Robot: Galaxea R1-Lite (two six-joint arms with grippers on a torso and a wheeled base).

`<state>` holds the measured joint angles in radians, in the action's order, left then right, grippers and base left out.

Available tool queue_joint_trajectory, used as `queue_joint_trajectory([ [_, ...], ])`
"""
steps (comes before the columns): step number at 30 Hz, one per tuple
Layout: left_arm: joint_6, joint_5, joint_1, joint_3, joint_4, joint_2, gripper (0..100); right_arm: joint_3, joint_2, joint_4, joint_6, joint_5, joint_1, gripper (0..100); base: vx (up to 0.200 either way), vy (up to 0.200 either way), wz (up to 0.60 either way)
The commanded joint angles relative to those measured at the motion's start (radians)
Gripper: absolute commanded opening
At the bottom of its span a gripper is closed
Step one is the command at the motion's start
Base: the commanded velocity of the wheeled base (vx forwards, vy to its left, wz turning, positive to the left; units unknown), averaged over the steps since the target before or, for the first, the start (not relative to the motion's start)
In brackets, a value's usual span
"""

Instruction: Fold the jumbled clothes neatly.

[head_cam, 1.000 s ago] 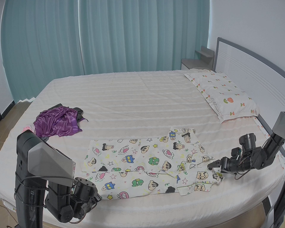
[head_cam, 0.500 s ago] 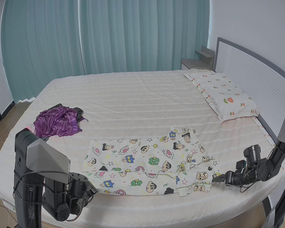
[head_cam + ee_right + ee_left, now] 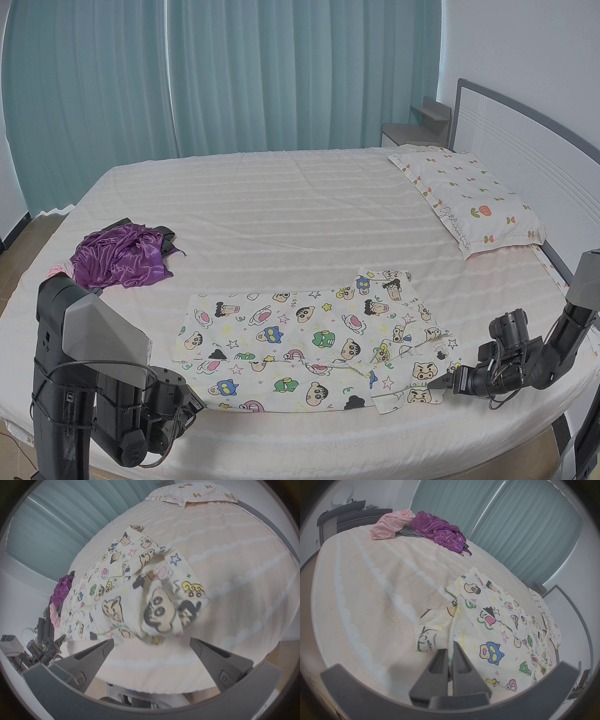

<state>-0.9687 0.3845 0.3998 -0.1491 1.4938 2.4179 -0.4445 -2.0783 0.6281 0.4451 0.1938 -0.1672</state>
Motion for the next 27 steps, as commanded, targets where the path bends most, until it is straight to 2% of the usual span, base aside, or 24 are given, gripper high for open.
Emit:
queue_joint_trajectory([
  [1, -0.001, -0.001, 0.001, 0.000, 0.000, 0.006, 0, -0.072, -0.082, -0.007, 0.012, -0.031, -0.003, 100, 0.000, 0.000, 0.00],
  [8, -0.002, -0.004, -0.002, -0.001, 0.002, 0.004, 0, -0.175, -0.117, -0.085, 0.012, -0.093, 0.014, 100, 0.000, 0.000, 0.00],
  [16, -0.002, -0.004, -0.006, -0.001, 0.002, 0.004, 0, -0.240, -0.151, -0.102, 0.014, -0.105, 0.012, 100, 0.000, 0.000, 0.00],
  [20, -0.001, -0.004, -0.006, -0.003, 0.002, 0.006, 0, -0.290, -0.163, -0.169, 0.010, -0.145, 0.011, 100, 0.000, 0.000, 0.00],
  [27, -0.002, -0.009, -0.006, -0.004, 0.002, 0.006, 0, -0.316, -0.152, -0.234, 0.014, -0.149, 0.014, 100, 0.000, 0.000, 0.00],
])
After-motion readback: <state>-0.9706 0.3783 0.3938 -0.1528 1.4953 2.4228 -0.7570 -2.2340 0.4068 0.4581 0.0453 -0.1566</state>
